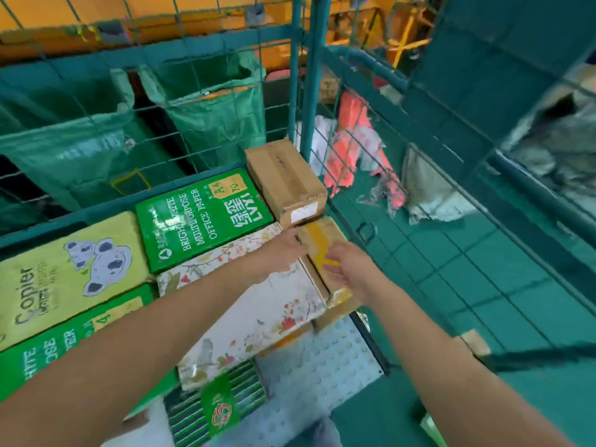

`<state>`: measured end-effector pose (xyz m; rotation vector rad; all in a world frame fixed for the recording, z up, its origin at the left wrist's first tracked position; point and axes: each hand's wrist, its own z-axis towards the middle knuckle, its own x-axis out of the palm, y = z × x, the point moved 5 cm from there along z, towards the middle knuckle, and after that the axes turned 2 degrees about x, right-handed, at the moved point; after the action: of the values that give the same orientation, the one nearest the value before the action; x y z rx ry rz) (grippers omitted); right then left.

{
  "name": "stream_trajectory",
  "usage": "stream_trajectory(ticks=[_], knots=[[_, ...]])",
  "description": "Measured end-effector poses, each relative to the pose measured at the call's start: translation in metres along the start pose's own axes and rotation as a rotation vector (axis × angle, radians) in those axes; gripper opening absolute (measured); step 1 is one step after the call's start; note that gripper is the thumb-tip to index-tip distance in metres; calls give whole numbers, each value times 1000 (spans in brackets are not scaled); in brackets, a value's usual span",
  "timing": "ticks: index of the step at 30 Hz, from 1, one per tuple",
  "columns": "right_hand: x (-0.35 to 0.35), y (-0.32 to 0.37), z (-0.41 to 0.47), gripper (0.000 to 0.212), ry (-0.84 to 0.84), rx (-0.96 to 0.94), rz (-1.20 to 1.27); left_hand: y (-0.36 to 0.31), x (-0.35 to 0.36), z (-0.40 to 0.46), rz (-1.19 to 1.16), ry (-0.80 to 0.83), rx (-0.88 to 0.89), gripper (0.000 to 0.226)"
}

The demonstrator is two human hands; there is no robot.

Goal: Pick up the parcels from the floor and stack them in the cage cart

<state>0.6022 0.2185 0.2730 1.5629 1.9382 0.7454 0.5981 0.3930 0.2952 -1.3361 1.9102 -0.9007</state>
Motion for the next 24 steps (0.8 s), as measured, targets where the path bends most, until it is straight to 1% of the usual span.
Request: stream_trajectory(ticks=[2,4,7,9,12,15,17,20,21,24], knots=[[-5,-10,-28,46,-25,-26,86,3,11,-20,-75,28,25,52],[-15,-33,-63,40,-72,-51,191,9,32,-38,-55,101,60,50],[-29,-66,-107,28,-121,-61,305,9,66,-56,71,178,65,55],[-46,-93,-140,21,-182,-68,327,4,98,-72,163,230,70,58],[-73,-130,-182,14,-295,-53,371,1,143,-90,267,290,79,53],[-107,-168,-219,8,-410,-43,448,0,200,-107,336,403,113,50],[-128,-192,-239,13,-481,-29,522,1,236,-116,375,472,112,47],[-162,-231,-271,34,-560,-15,654,5,300,-126,468,597,120,43],[-166,-237,-277,37,-563,-11,691,7,310,-125,480,614,123,42],[-199,-272,-309,33,-631,-3,802,8,371,-135,553,704,132,41]])
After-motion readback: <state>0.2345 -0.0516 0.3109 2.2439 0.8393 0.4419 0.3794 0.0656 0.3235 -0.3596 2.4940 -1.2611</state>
